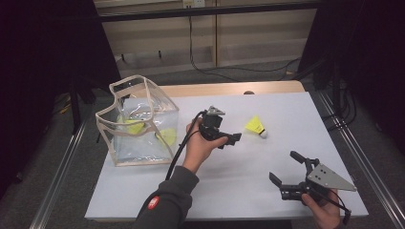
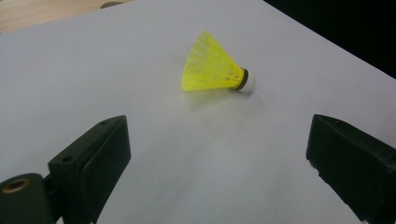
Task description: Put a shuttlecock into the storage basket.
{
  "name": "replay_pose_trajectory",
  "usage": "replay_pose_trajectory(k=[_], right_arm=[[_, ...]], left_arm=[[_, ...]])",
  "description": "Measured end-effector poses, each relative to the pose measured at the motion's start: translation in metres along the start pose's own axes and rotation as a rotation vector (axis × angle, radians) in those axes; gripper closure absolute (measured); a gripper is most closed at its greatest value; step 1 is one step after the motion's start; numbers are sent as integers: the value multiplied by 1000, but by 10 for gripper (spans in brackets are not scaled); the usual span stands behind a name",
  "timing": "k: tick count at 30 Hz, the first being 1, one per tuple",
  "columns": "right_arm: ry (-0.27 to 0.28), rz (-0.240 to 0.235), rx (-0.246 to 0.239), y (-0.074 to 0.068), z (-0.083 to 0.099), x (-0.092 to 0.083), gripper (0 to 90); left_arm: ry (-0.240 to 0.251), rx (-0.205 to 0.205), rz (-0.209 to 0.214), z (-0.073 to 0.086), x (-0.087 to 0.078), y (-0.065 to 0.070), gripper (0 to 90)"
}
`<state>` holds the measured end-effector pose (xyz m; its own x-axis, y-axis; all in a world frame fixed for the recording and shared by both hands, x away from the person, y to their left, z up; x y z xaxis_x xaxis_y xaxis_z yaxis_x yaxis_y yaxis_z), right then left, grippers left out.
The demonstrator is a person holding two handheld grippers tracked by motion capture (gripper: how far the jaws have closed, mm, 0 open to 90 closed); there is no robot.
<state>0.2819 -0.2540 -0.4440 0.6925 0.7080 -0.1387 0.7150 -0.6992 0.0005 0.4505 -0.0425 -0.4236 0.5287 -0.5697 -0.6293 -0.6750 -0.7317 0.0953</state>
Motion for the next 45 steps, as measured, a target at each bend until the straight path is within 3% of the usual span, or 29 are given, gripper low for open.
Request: replay_pose_trajectory(k=[14, 18, 28, 45], right_arm=[[-2, 1, -1, -1, 0, 0, 13], [-3, 2, -1, -1, 0, 0, 13], [-4, 1, -3, -1, 0, 0, 13], [-24, 1, -26, 1, 1, 4, 13]], left_arm=[[18, -28, 27, 1, 13, 3, 24], [19, -54, 21, 1, 19, 3, 20], [28, -46, -5, 1, 25, 1, 32], [25, -24, -3, -1, 35, 3, 49]])
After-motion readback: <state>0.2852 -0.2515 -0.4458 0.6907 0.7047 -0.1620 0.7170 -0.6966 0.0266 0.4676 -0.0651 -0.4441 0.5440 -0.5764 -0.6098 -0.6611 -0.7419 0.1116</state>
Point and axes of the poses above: each handheld gripper's, and its own axes: x roughly forward along the jaws, z roughly out of its underside, y roughly to its right, the point moved 5 cm from there along x, roughly forward along the jaws, and after that the axes turned 12 degrees about -z, right-handed, at the moved point
